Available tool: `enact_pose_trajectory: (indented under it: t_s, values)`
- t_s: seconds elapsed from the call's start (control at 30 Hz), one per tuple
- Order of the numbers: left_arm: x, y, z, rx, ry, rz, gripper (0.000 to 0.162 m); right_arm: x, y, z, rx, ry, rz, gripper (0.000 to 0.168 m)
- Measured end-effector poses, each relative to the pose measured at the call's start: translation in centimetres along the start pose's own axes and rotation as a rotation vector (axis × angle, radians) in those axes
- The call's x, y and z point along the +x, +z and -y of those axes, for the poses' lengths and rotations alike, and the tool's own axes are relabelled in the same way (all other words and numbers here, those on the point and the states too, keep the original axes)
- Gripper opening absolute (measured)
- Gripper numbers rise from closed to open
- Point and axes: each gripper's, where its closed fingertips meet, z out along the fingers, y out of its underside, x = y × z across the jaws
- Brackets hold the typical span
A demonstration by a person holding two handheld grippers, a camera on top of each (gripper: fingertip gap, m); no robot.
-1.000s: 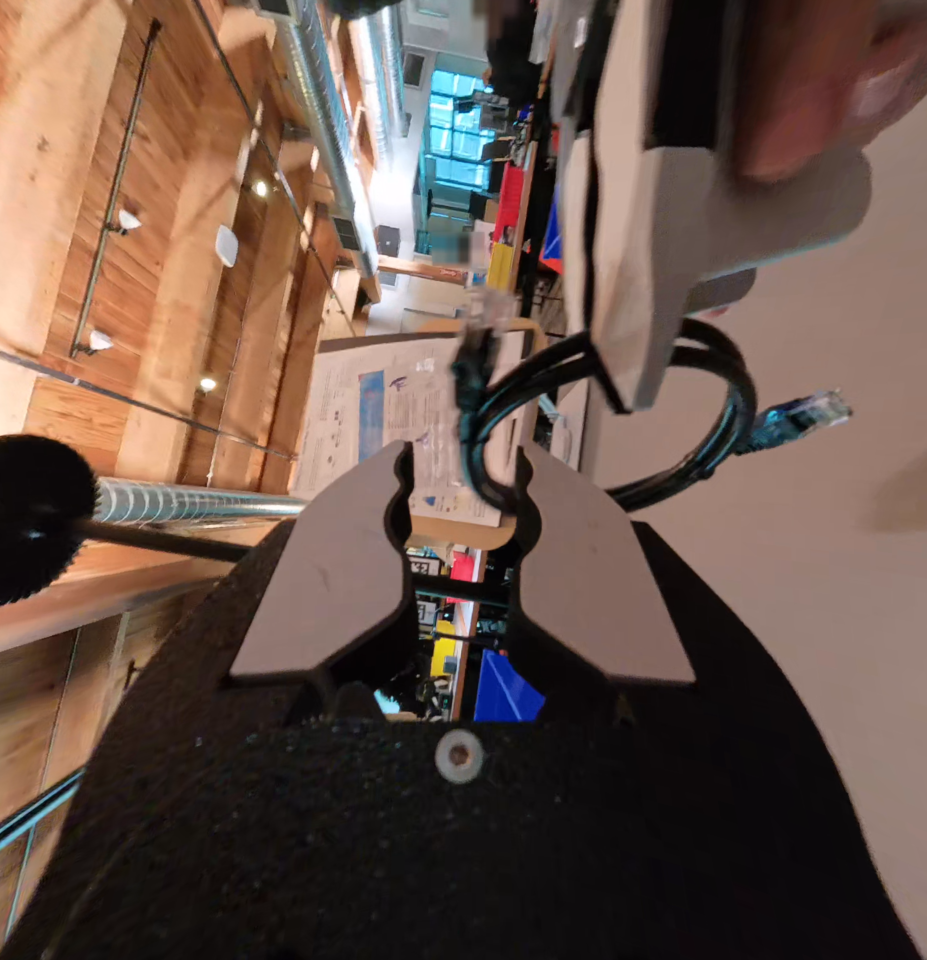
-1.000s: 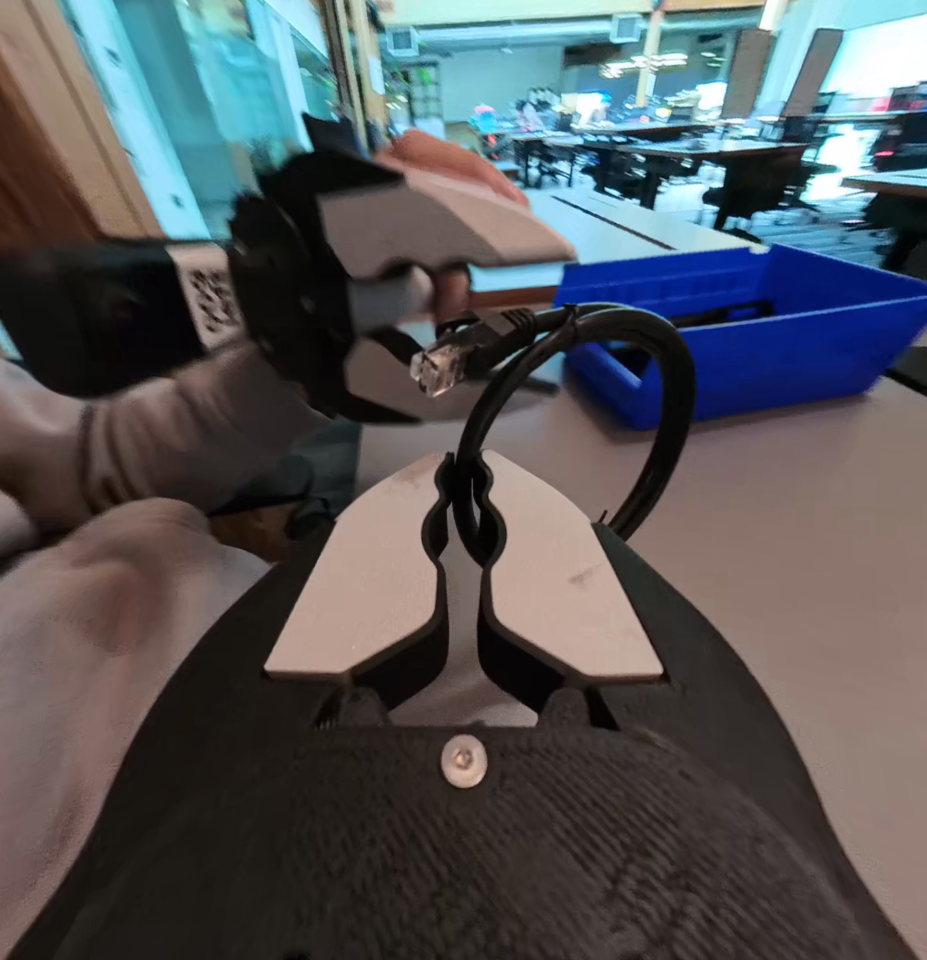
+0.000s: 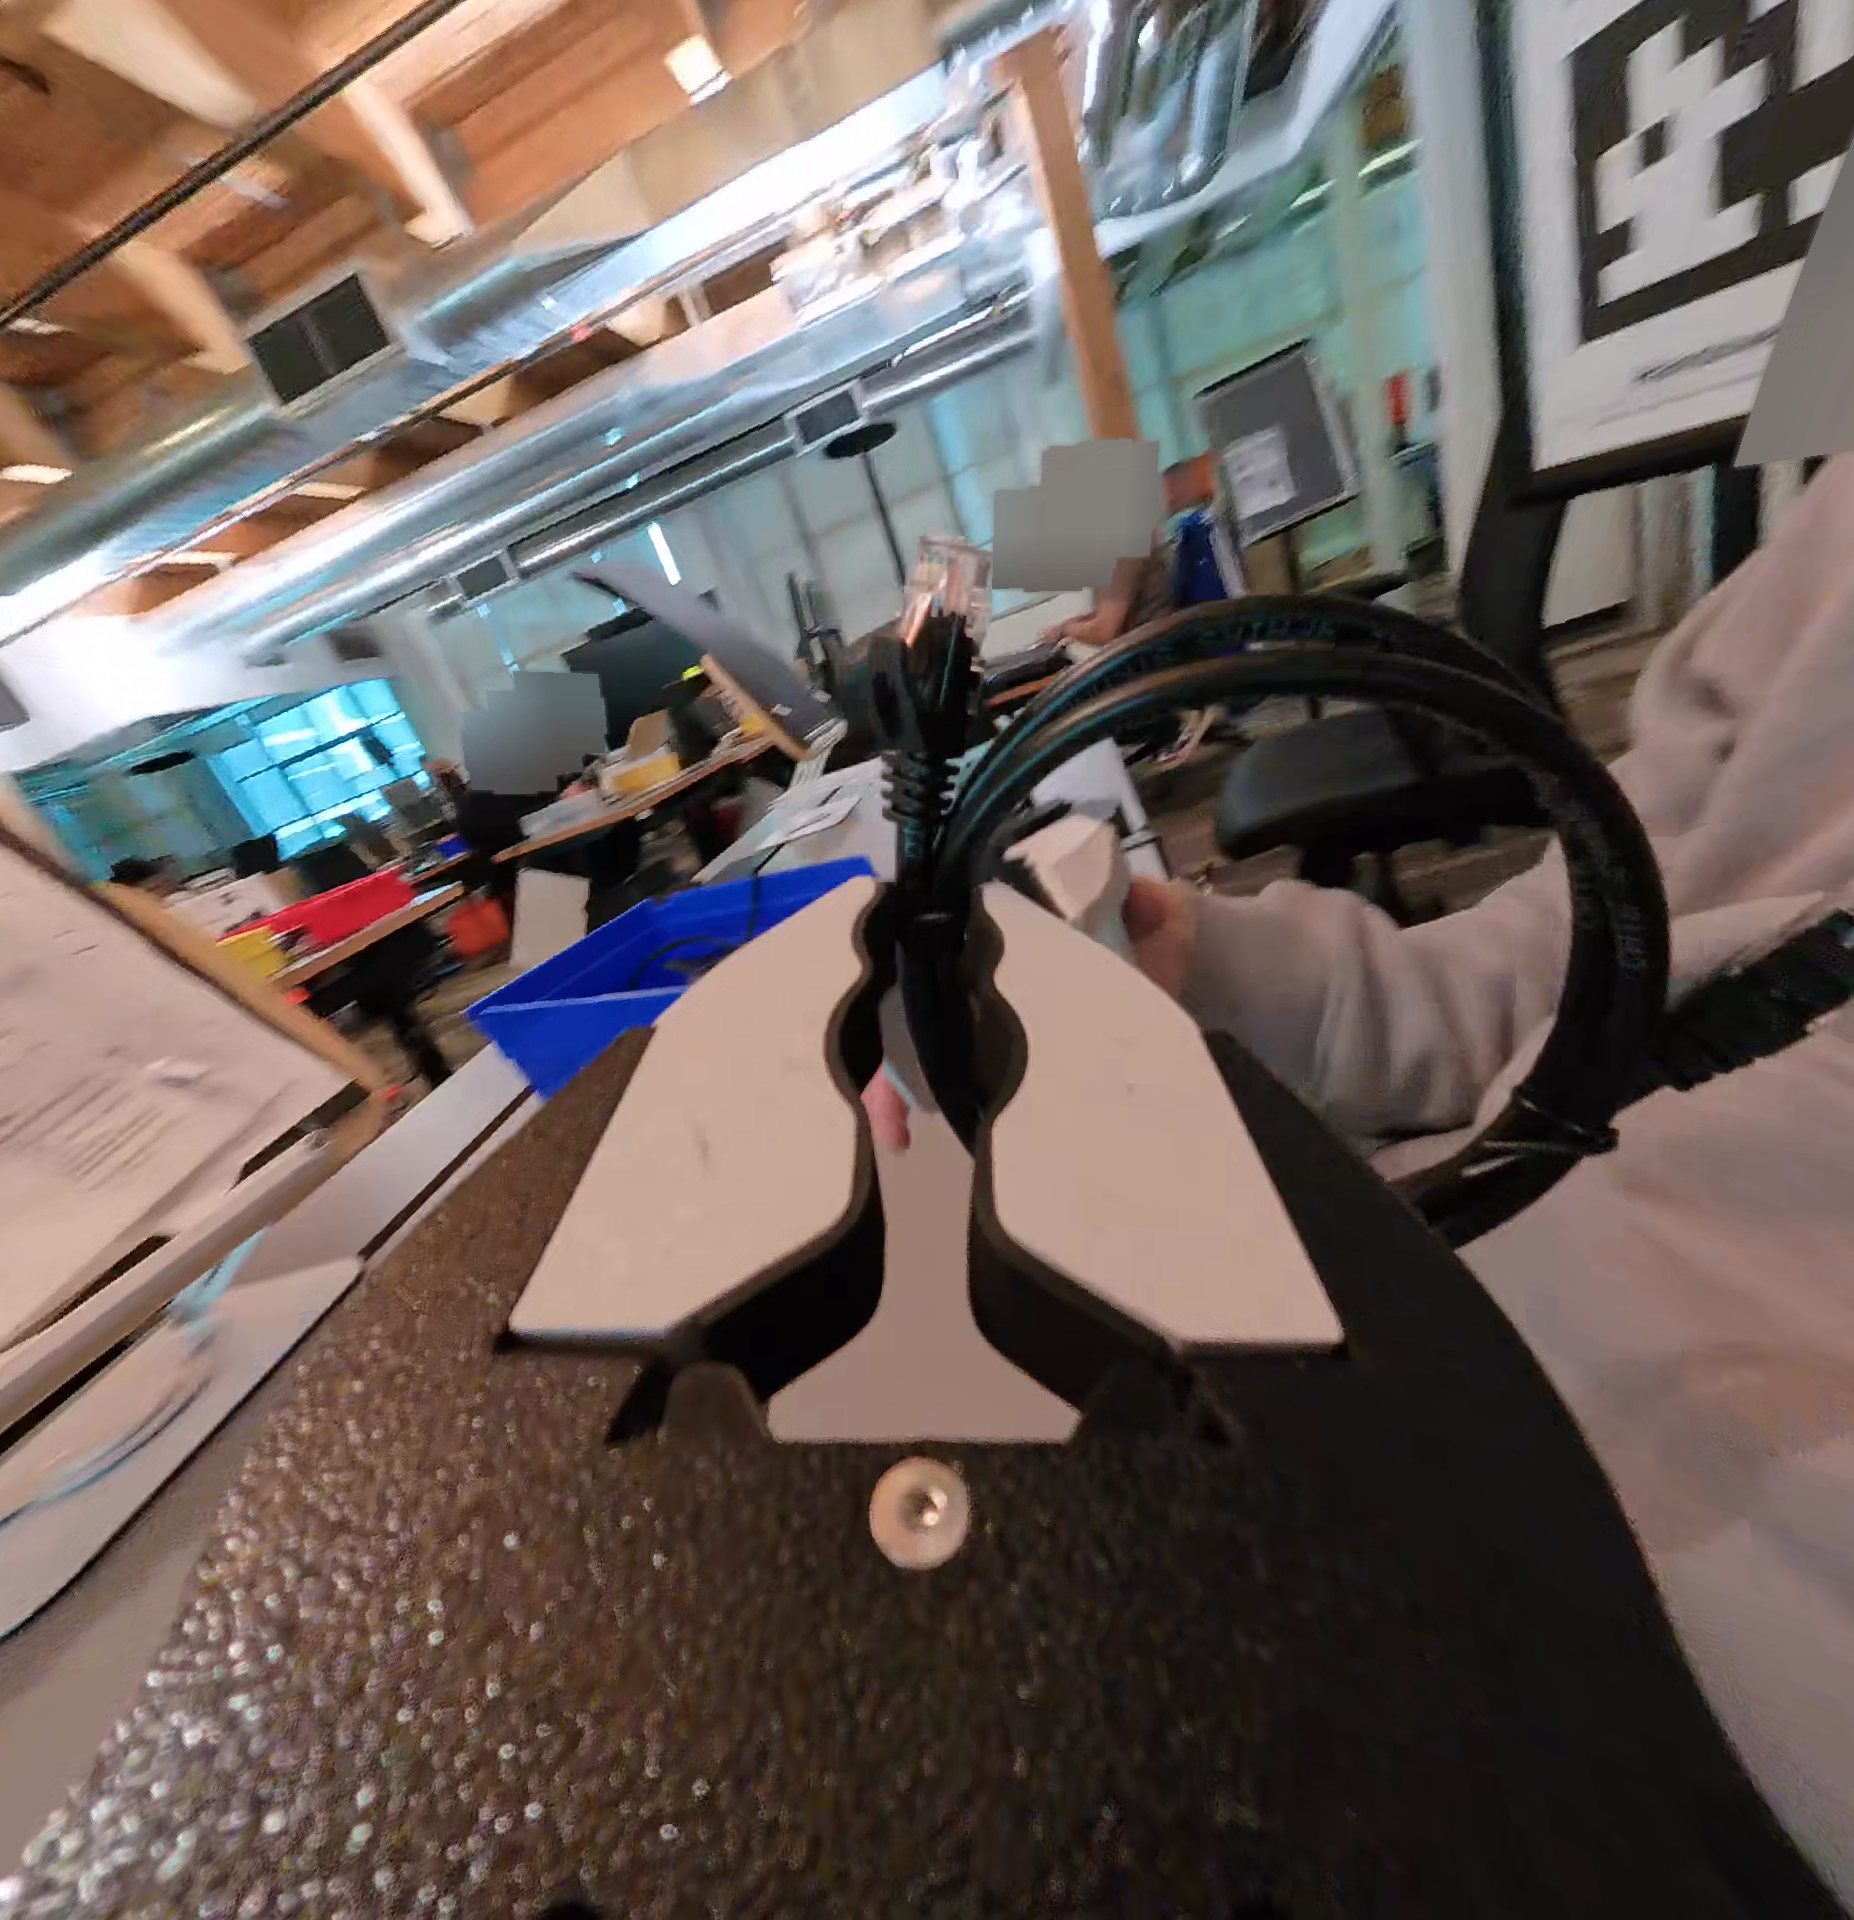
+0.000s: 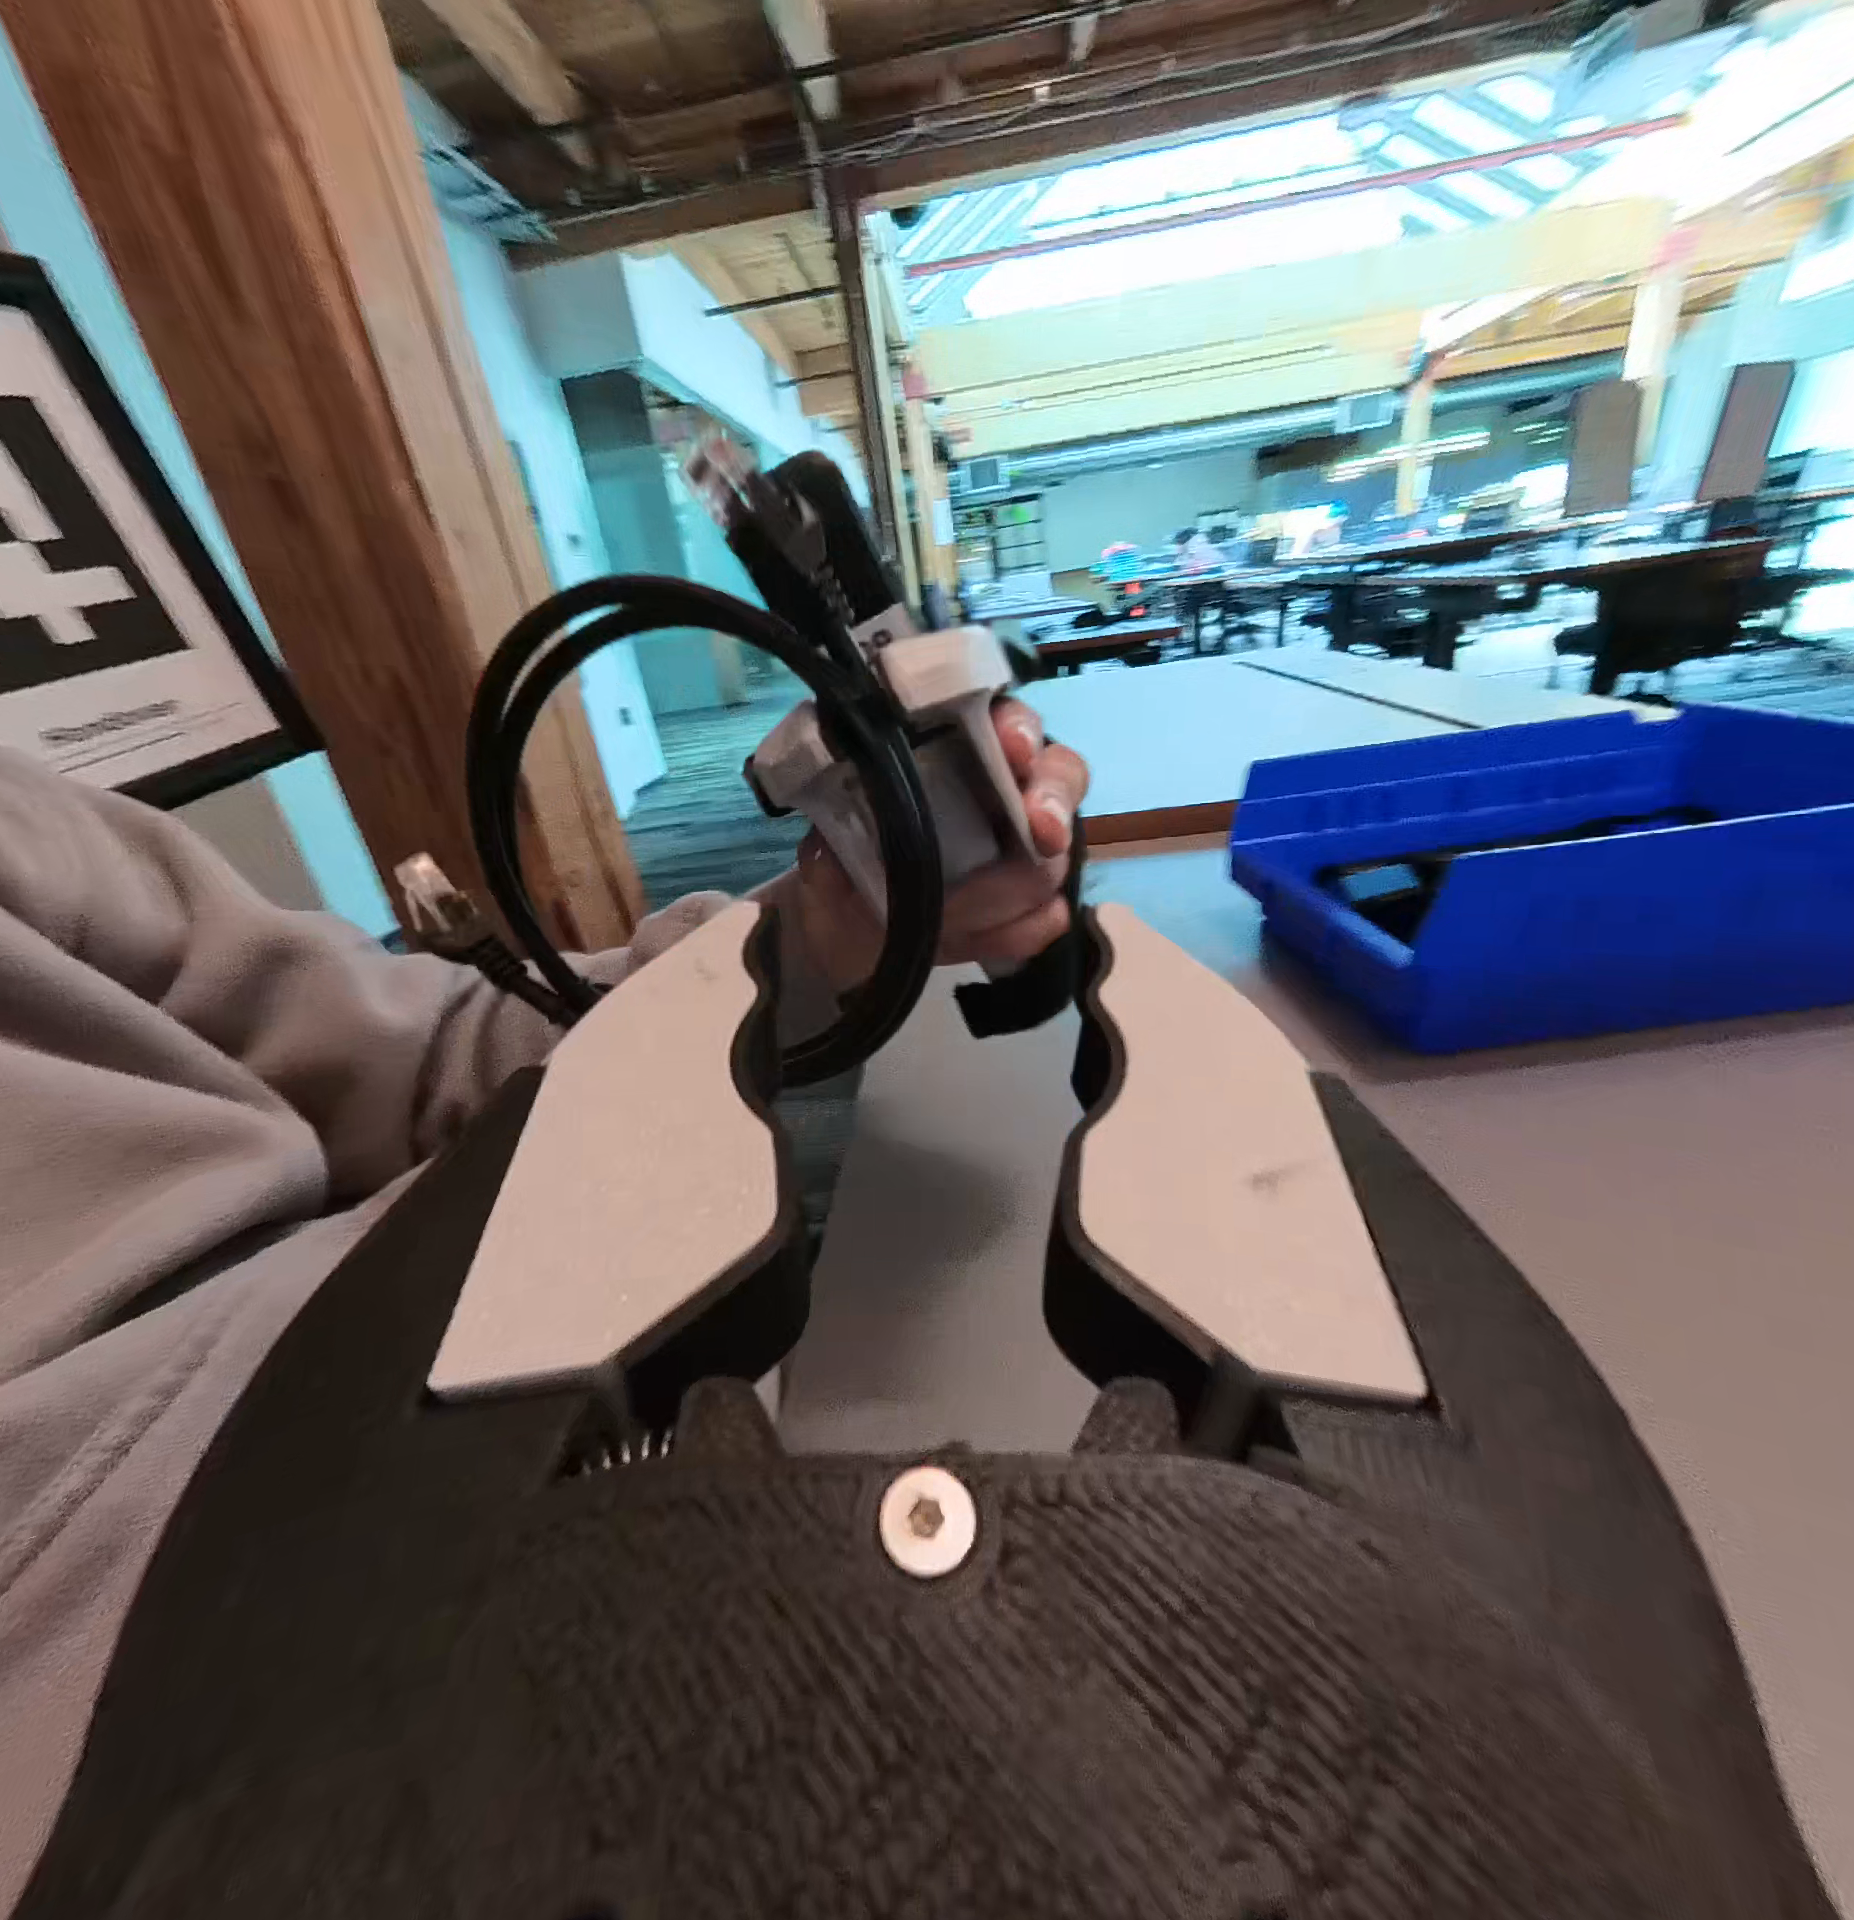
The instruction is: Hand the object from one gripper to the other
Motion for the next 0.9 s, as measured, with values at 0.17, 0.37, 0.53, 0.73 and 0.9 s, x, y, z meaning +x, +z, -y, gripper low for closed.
enact_pose_trajectory:
  t_s: [0.17, 0.37, 0.53, 0.73, 0.9]
  values:
    - [1.5, 0.8, 0.3, 0.036, -0.055, -0.09, 0.012, -1.0, 1.7, -2.2, -0.065, -0.035, 0.083, 0.034]
    - [1.4, 1.5, -0.5, 0.002, -0.032, -0.057, 0.013, -0.8, 2.6, -2.8, -0.126, -0.086, 0.039, 0.012]
    - [-2.9, 0.4, 0.5, 0.004, 0.002, 0.256, 0.036, 3.0, 1.0, 0.6, 0.069, 0.039, -0.183, 0.012]
    - [-6.9, -2.1, -1.5, -0.072, -0.05, 0.502, 0.037, 7.7, -5.0, 5.2, 0.471, 0.231, -0.467, 0.011]
    - [-3.2, 1.8, -3.3, -0.173, -0.025, 0.299, 0.047, 9.7, -7.5, 5.1, 0.51, 0.191, -0.663, 0.011]
